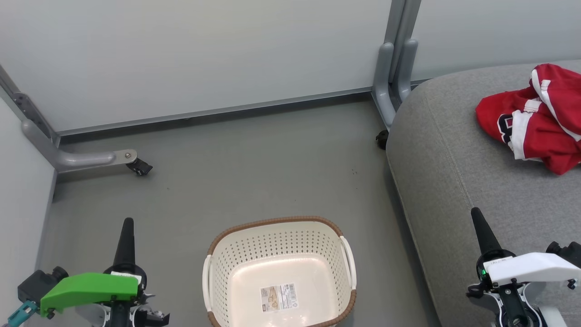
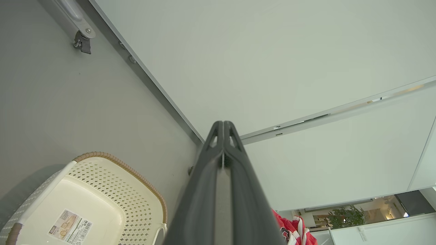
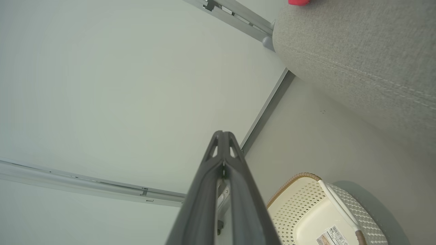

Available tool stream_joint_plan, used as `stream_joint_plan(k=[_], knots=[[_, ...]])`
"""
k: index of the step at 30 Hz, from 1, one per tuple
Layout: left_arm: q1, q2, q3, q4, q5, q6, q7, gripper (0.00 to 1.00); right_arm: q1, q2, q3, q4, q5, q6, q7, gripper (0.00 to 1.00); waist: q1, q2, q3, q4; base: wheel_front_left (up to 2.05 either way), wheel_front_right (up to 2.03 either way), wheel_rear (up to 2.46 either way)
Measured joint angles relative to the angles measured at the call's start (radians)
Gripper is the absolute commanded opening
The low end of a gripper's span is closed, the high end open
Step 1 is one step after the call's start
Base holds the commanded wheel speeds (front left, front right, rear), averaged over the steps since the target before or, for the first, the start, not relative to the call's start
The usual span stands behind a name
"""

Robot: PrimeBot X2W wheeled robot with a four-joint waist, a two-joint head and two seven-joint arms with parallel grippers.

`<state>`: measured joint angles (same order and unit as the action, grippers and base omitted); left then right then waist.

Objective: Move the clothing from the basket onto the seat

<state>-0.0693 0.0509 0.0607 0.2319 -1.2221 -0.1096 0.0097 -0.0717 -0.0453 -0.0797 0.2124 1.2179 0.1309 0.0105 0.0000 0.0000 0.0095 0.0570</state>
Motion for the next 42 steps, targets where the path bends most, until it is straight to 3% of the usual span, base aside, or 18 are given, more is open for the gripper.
stream_joint_plan(k=[42], knots=[[-0.026,0.0,0.043,0.011,-0.336,-0.015,0.09,0.0,-0.027,-0.003,-0.028,0.027,0.339,0.0,0.088,0.0,0.0,0.0,-0.005,-0.048,0.0,0.0,0.0]])
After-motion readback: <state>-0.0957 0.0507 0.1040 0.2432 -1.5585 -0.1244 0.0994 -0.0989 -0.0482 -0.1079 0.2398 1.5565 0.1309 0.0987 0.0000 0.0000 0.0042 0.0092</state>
